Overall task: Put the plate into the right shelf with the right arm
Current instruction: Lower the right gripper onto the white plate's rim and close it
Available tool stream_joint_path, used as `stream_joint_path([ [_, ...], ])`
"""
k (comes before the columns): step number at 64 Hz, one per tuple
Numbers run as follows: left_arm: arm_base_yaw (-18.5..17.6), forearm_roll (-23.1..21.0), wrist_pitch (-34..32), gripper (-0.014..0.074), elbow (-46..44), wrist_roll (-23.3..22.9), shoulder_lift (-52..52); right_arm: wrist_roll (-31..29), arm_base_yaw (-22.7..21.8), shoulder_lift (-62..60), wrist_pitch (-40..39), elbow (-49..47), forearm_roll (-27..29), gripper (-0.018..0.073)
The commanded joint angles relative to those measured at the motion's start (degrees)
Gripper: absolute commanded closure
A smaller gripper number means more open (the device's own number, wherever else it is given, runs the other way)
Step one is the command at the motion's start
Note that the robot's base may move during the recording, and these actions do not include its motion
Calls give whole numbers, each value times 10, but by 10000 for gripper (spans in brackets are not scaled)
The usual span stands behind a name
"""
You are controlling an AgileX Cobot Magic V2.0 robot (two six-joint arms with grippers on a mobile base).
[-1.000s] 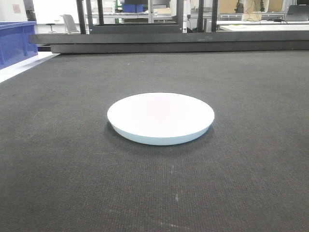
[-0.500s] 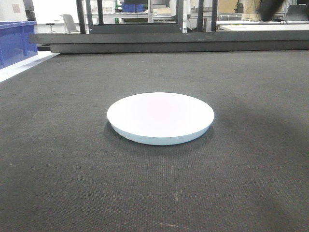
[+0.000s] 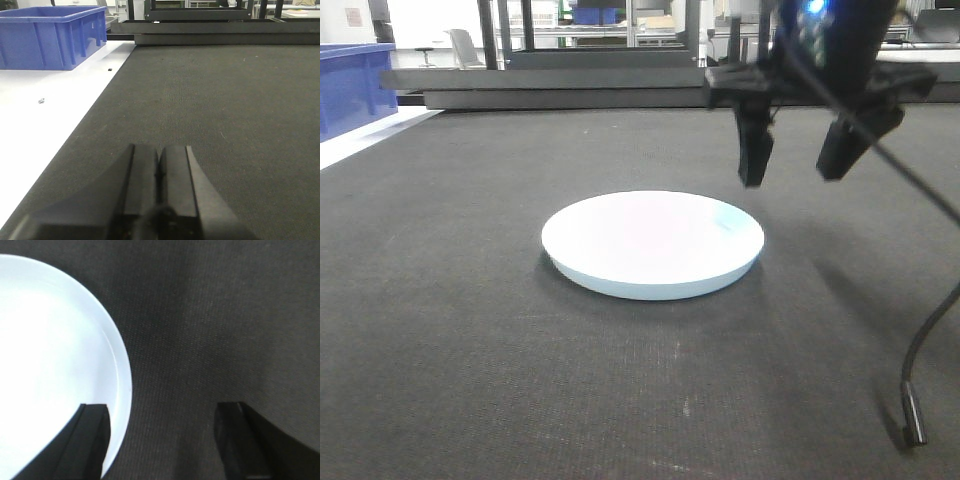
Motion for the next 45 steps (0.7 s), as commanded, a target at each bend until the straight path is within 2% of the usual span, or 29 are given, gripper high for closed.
stream_joint_path([
  [1,1,-1,-47,643,5,-1,-6,0,4,-12,-35,-21,-13,22],
  [24,1,-1,-47,643,5,-1,-6,0,15,31,-71,-22,-13,34],
  [29,1,-1,-47,643,5,-1,-6,0,16,33,-78,-22,-13,94],
  [38,1,-1,-47,643,5,-1,-6,0,18,33,-91,-22,-13,255],
  [45,1,-1,-47,643,5,-1,-6,0,18,34,-91,-22,-14,292],
])
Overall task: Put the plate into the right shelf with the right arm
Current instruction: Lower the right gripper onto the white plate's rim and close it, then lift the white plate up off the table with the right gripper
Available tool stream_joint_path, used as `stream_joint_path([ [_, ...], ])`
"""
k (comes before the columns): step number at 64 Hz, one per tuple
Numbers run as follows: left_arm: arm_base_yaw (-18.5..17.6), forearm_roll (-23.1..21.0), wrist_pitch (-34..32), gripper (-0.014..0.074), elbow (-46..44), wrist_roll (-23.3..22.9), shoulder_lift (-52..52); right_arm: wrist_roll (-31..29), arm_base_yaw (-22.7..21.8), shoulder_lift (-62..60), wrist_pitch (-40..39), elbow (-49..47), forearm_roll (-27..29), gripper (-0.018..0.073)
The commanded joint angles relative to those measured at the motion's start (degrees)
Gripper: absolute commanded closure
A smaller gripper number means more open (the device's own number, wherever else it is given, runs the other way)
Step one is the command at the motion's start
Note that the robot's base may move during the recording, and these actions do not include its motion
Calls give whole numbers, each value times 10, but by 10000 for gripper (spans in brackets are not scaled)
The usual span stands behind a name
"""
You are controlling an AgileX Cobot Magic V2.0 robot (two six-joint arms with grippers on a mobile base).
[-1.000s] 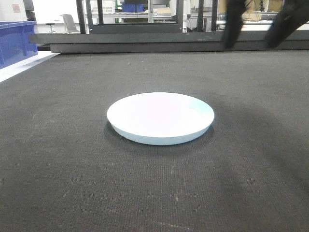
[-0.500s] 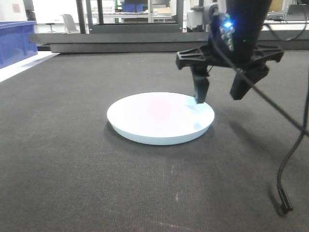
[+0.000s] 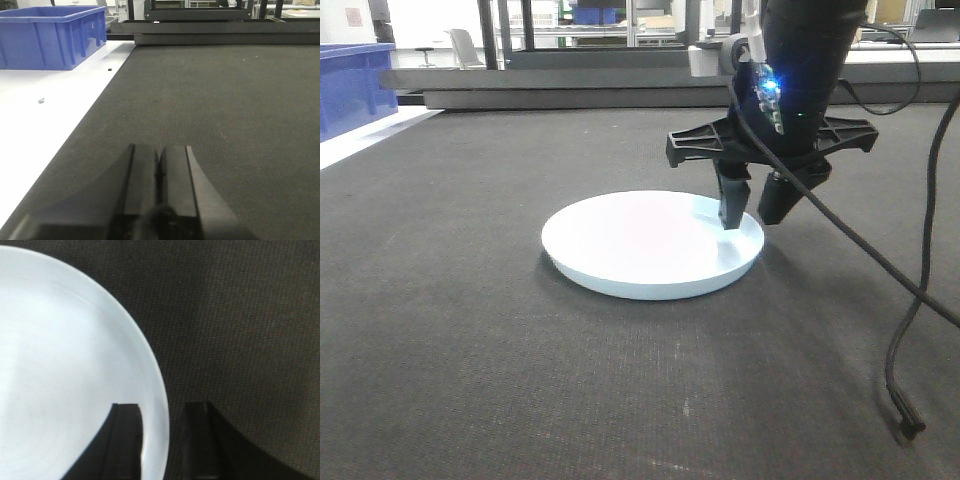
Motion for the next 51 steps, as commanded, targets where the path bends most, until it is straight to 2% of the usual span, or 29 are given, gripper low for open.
stream_joint_path([
  [1,1,-1,-47,643,5,-1,-6,-1,1,-26,-24,-19,-12,293],
  [19,1,-1,-47,643,5,-1,-6,-4,1,-12,-20,-19,-13,313],
  [22,1,-1,-47,643,5,-1,-6,-5,1,-12,-20,-19,-13,352],
  [28,1,-1,-47,643,5,-1,-6,-16,1,-12,-20,-19,-13,516],
  [29,1,-1,-47,643,5,-1,-6,-17,1,-12,-20,-19,-13,522],
  [32,1,-1,-47,643,5,-1,-6,-22,1,-12,-20,-19,-13,497],
  [51,1,-1,-47,643,5,-1,-6,-24,1,-79,-27,6,-23,505],
])
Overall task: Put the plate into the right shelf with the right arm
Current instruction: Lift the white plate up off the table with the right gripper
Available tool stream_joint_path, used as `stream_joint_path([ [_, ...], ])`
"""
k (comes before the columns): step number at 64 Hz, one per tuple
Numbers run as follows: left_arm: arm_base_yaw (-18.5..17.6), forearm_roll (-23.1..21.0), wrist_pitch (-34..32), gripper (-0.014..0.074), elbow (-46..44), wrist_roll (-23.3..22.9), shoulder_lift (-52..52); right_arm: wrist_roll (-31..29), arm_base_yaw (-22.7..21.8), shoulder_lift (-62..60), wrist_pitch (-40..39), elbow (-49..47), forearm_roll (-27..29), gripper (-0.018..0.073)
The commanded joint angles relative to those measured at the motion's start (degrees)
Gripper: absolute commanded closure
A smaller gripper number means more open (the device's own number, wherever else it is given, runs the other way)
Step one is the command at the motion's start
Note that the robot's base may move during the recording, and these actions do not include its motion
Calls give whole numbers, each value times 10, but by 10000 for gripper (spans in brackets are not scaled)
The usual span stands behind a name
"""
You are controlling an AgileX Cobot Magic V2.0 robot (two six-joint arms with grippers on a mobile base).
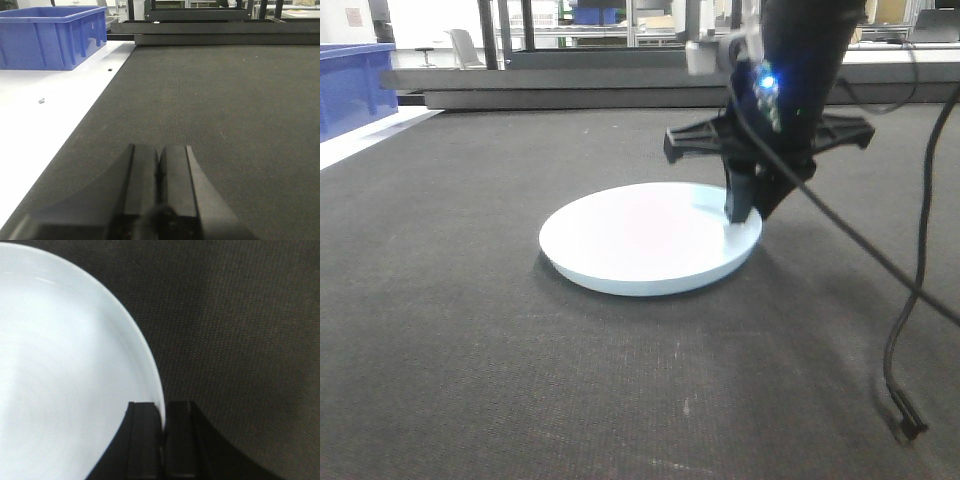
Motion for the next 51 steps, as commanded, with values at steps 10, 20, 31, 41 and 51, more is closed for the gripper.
stream_joint_path([
  [10,1,-1,-47,643,5,-1,-6,-13,-4,-156,-72,69,-34,505],
  [20,1,-1,-47,643,5,-1,-6,-14,-4,-262,-128,153,-40,505],
  [31,1,-1,-47,643,5,-1,-6,-14,-3,-386,-167,228,-51,505],
  [41,1,-1,-47,643,5,-1,-6,-14,-3,-500,-180,280,-76,505],
  [51,1,-1,-47,643,5,-1,-6,-14,-3,-603,-179,312,-104,505],
])
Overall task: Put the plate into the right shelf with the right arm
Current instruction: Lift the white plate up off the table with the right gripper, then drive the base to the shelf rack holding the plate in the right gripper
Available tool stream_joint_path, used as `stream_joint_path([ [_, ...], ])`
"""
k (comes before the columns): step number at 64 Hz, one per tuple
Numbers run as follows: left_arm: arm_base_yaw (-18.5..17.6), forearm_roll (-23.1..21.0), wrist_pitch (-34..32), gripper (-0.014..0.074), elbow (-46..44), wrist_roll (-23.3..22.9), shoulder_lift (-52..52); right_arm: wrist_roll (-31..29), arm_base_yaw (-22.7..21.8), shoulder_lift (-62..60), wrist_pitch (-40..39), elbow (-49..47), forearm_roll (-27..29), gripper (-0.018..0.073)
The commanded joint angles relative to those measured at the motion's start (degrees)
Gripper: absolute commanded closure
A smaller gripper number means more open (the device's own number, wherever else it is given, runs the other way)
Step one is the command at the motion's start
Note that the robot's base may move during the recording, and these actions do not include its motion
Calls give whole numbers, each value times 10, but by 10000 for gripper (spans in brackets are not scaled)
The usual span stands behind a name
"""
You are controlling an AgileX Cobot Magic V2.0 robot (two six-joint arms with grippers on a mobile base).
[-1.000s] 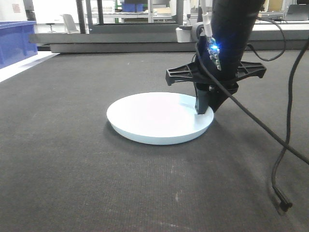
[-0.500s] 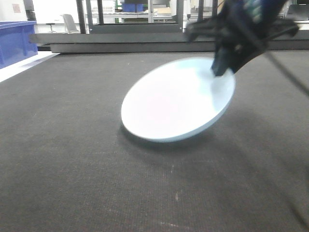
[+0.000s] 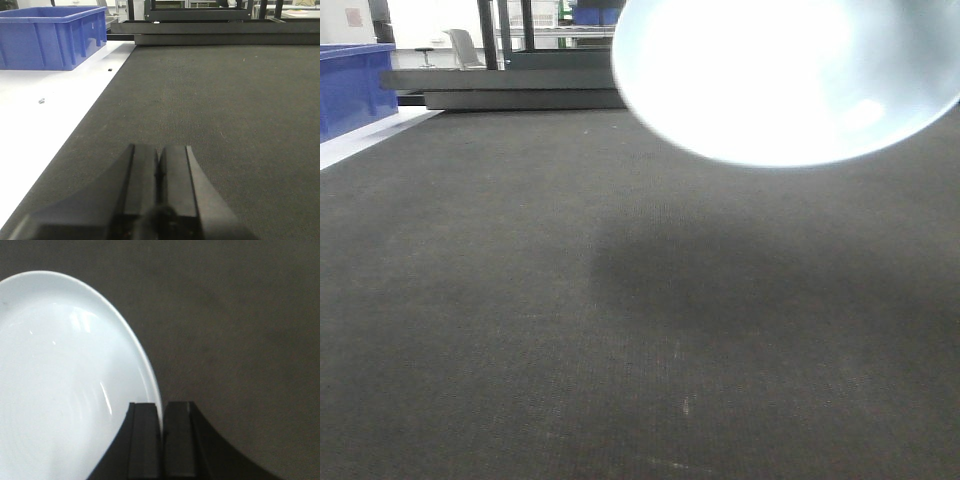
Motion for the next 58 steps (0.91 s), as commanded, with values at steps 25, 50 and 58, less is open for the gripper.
stream_joint_path([
  [25,1,-1,-47,643,5,-1,-6,-9,-2,-234,-49,36,-42,505],
  [50,1,-1,-47,643,5,-1,-6,-9,-2,-267,-48,36,-42,505],
  [58,1,-1,-47,643,5,-1,-6,-9,-2,-267,-48,36,-42,505],
])
